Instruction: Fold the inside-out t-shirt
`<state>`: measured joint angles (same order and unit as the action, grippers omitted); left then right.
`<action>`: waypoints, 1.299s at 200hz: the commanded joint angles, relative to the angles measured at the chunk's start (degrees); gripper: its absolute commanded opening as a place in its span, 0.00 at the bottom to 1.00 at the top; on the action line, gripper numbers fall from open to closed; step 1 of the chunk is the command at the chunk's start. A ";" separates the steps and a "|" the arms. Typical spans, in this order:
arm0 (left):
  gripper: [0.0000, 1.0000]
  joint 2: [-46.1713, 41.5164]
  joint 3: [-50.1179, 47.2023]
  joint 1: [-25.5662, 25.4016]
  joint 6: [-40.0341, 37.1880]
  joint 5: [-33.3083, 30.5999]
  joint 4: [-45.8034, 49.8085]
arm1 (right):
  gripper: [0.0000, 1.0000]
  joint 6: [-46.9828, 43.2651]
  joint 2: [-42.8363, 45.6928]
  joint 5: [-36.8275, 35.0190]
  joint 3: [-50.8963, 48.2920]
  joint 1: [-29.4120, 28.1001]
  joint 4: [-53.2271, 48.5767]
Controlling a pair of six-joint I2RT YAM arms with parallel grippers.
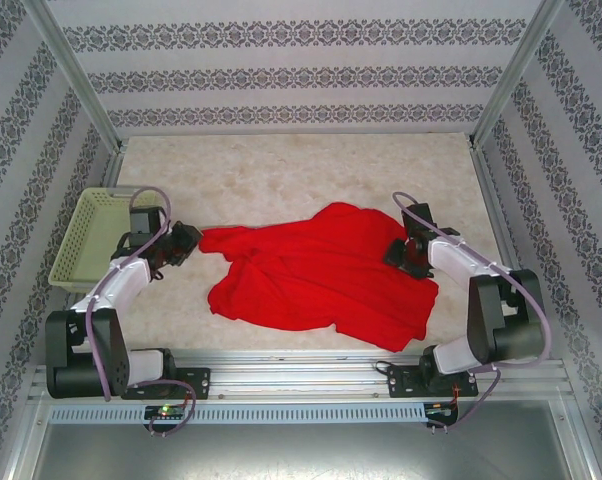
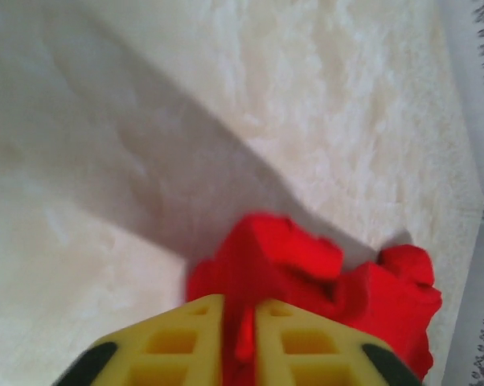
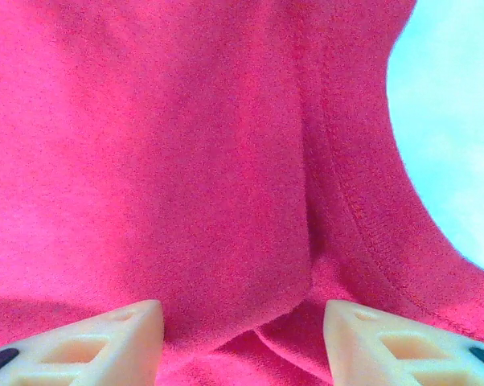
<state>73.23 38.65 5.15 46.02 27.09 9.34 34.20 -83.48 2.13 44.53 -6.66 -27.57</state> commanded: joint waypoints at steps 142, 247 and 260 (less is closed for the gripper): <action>0.53 26.35 34.53 -21.29 -26.23 -34.07 35.17 | 0.65 -9.24 -32.09 -2.92 48.59 -6.31 -9.19; 0.47 35.07 37.46 -21.83 -26.91 -35.30 35.85 | 0.65 -9.34 -34.51 -2.56 50.28 -6.33 -8.47; 0.42 36.27 38.03 -21.76 -27.02 -35.78 35.56 | 0.65 -9.41 -34.79 -2.96 50.59 -6.23 -8.68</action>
<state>107.07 74.67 -16.14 19.88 -6.55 43.13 25.45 -116.75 -0.60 93.27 -12.97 -35.20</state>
